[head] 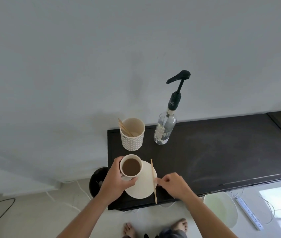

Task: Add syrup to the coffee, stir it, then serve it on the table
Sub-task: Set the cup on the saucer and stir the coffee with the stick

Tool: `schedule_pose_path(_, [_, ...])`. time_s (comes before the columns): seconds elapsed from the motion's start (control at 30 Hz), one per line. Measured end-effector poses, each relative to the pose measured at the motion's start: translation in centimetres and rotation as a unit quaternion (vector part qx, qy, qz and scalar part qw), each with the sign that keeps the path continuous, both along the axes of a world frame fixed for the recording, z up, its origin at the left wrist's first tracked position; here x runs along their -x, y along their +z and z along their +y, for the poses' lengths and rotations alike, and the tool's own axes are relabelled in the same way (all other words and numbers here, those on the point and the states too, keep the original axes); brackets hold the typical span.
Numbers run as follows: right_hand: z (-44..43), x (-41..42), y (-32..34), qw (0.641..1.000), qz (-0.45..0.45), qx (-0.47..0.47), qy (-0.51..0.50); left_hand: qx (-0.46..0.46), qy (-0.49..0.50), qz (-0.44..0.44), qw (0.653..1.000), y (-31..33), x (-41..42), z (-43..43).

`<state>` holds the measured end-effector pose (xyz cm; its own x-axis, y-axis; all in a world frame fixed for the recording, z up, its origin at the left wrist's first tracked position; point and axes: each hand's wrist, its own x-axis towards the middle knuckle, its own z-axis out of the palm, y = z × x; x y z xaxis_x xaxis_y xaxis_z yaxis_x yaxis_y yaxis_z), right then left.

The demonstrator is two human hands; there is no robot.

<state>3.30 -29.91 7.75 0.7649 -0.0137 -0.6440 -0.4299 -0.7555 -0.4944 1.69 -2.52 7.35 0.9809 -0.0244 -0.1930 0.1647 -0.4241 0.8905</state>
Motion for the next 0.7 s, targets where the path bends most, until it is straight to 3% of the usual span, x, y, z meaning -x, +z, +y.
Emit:
schedule_pose_path(0.13, [0.6, -0.3, -0.4, 0.998, -0.004, -0.013, -0.054, 0.010, -0.001, 0.006, 1.000, -0.2, 0.2, -0.1])
schedule_pose_path(0.7, [1.6, -0.7, -0.4, 0.998, -0.034, -0.011, -0.058, 0.023, -0.027, -0.001, 0.999, -1.6, 0.5, -1.3])
